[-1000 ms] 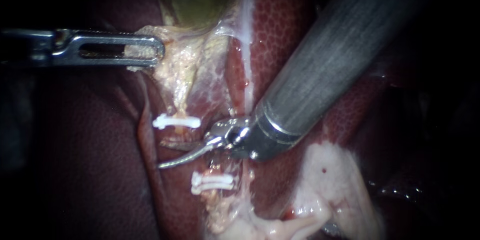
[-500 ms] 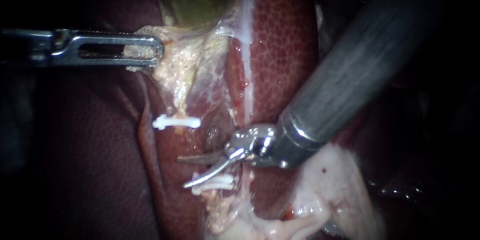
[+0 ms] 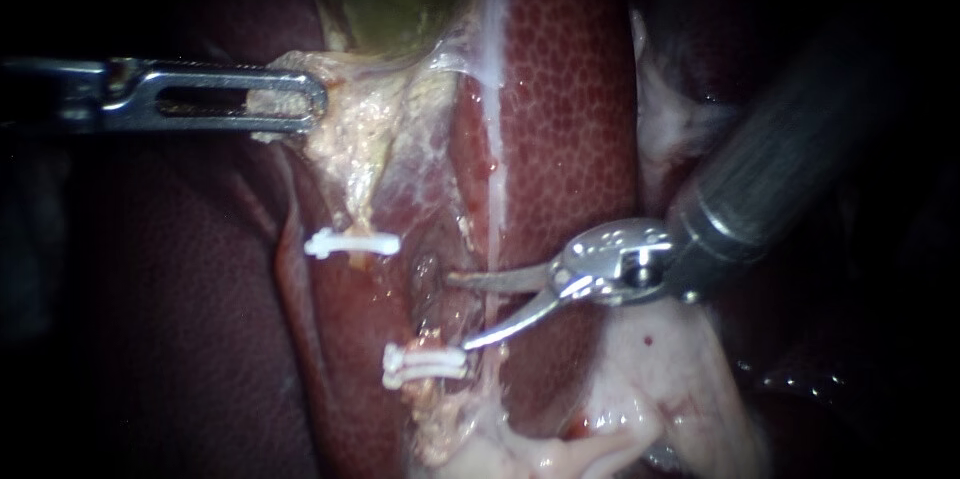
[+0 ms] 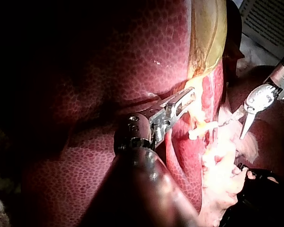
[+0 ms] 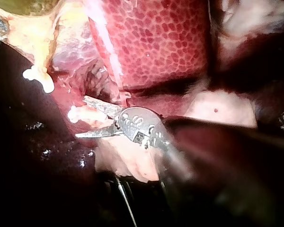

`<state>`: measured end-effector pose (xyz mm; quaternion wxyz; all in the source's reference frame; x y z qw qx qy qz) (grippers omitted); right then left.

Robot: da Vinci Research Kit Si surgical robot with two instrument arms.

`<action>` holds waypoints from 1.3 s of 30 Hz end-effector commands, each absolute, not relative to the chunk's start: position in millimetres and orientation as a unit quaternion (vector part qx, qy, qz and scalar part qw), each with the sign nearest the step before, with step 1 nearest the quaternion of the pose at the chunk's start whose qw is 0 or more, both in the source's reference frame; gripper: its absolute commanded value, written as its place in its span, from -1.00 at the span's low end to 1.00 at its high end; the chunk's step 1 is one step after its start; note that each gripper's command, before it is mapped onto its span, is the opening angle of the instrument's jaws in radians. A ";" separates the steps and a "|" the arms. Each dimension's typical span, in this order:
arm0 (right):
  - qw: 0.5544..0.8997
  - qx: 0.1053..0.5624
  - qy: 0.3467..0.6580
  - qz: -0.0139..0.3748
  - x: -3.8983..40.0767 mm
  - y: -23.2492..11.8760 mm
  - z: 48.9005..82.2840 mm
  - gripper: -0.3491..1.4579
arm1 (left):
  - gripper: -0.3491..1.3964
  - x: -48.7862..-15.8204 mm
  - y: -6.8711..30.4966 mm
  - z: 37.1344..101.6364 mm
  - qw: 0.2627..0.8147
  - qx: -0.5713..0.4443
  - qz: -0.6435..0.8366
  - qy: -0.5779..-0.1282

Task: Go back from the cut left tube

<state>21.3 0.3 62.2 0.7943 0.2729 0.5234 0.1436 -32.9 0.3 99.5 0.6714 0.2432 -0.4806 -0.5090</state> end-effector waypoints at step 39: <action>0.816 0.195 0.520 0.164 13.9 4.4 55.1 0.97 | -0.92 -38.5 -2.1 105.3 0.686 0.242 -0.494 -0.476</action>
